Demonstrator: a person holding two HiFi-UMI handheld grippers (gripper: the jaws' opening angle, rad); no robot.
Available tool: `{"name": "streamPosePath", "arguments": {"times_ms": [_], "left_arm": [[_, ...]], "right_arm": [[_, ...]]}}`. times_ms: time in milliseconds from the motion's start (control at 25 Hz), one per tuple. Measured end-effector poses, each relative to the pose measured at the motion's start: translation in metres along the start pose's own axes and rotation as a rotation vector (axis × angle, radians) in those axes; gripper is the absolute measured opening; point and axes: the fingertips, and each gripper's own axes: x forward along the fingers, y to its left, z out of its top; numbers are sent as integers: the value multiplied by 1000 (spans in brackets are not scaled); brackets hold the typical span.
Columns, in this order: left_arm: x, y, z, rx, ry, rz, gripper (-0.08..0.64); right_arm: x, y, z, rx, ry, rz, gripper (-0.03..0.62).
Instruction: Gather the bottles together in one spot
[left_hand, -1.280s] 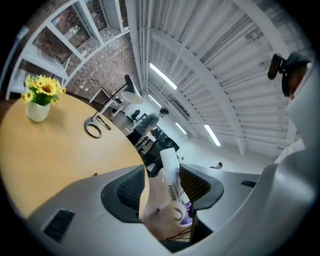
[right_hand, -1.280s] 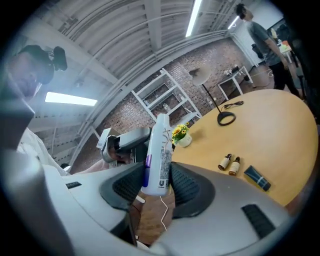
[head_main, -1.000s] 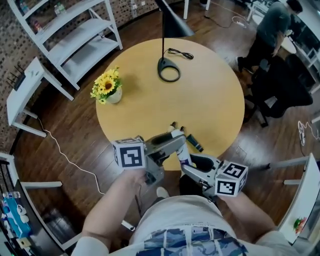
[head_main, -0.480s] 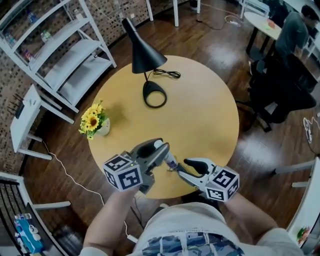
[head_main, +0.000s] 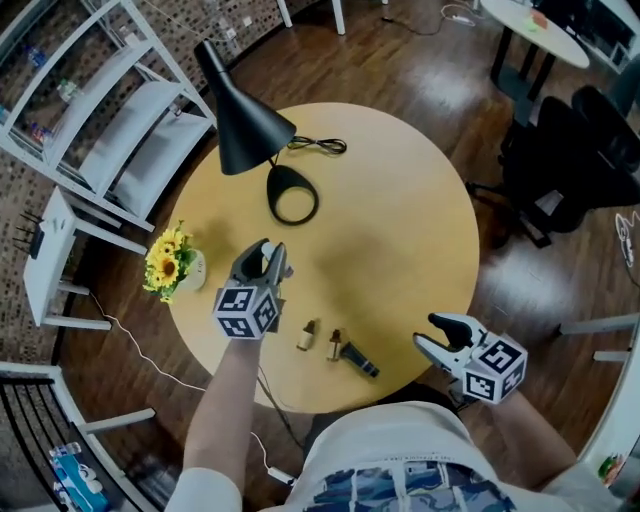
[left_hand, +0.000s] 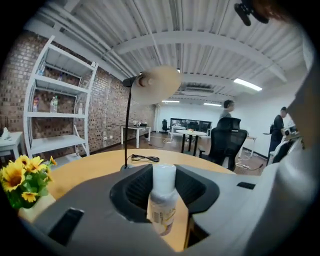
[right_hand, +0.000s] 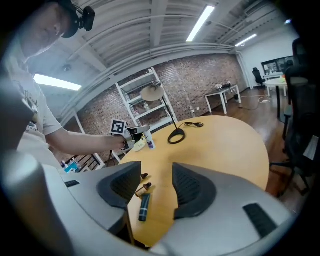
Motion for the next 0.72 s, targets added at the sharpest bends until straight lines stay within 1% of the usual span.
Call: {"name": "streamPosePath", "arguments": {"times_ms": [120,240,320,480,640,720], "left_arm": [[32,20,-16,18,-4,35,127],[58,39,-26,15,-22,49,129],[74,47,-33,28,-33,52,128],[98,59,-43,65,-65,48,128],[104,65,-45,49,-123,31,129],[102,64,-46,56,-139,26,129]], "right_arm": [[-11,-31,-7,36,15,-51,224],[-16,-51,-16,62,36,-94,224],[-18,-61,-23,75,57,-117,224],[-17,-67,-35,78,90,-137,224],[-14,-68,-43,70,114,-152,222],[-13,-67,-45,70,120,-156,222]]}}
